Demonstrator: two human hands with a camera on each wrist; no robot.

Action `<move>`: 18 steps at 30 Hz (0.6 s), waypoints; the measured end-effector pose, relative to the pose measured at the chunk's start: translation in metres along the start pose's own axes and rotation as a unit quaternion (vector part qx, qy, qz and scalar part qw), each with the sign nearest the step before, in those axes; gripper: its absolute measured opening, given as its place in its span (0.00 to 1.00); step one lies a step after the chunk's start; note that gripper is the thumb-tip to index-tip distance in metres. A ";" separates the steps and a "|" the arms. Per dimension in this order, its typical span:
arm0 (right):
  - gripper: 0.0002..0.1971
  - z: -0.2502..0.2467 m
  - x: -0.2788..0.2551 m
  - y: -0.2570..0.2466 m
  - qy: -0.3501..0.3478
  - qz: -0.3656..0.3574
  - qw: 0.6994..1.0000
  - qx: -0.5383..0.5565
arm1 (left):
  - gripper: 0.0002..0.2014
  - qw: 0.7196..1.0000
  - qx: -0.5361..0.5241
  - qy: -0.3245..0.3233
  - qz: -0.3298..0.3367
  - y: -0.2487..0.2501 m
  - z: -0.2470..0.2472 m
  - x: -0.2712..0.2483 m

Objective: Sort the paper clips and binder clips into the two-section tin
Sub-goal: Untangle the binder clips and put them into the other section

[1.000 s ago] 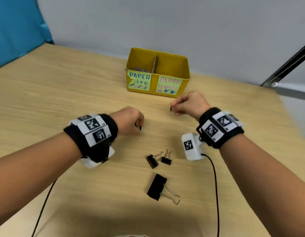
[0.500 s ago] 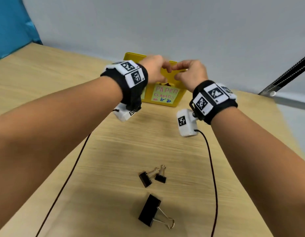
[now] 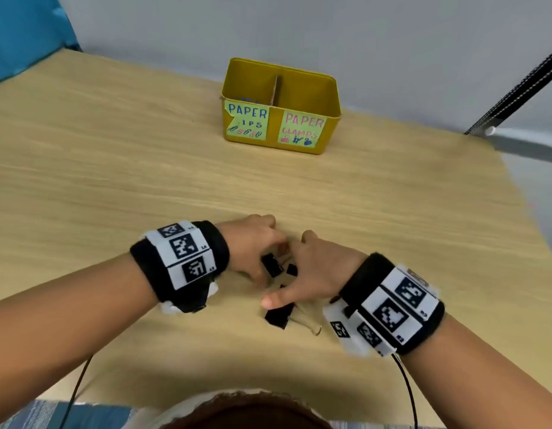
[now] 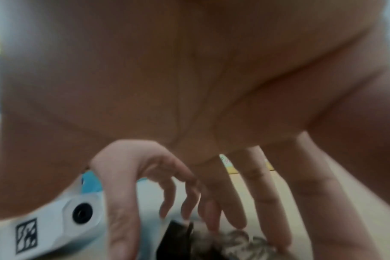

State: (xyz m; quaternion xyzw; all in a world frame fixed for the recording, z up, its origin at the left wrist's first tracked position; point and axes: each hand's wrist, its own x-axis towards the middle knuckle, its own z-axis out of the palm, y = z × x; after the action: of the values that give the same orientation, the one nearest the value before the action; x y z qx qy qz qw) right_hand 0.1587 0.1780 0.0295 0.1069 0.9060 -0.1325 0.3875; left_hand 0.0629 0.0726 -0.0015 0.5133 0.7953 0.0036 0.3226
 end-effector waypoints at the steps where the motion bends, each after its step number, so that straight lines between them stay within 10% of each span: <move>1: 0.54 0.008 0.000 -0.004 0.015 0.007 1.000 -0.007 | 0.29 1.000 0.009 0.013 -0.010 0.001 0.003 -0.001; 18: 0.14 0.030 0.027 0.011 0.233 -0.023 0.966 0.110 | 0.17 0.997 -0.009 0.040 -0.063 0.005 0.010 0.001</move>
State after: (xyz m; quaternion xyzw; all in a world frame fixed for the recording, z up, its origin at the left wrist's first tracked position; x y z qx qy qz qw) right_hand 0.1636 0.1816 -0.0117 0.1556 0.9534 -0.2114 0.1485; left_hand 0.0715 0.0721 -0.0081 0.4588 0.8383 0.0107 0.2944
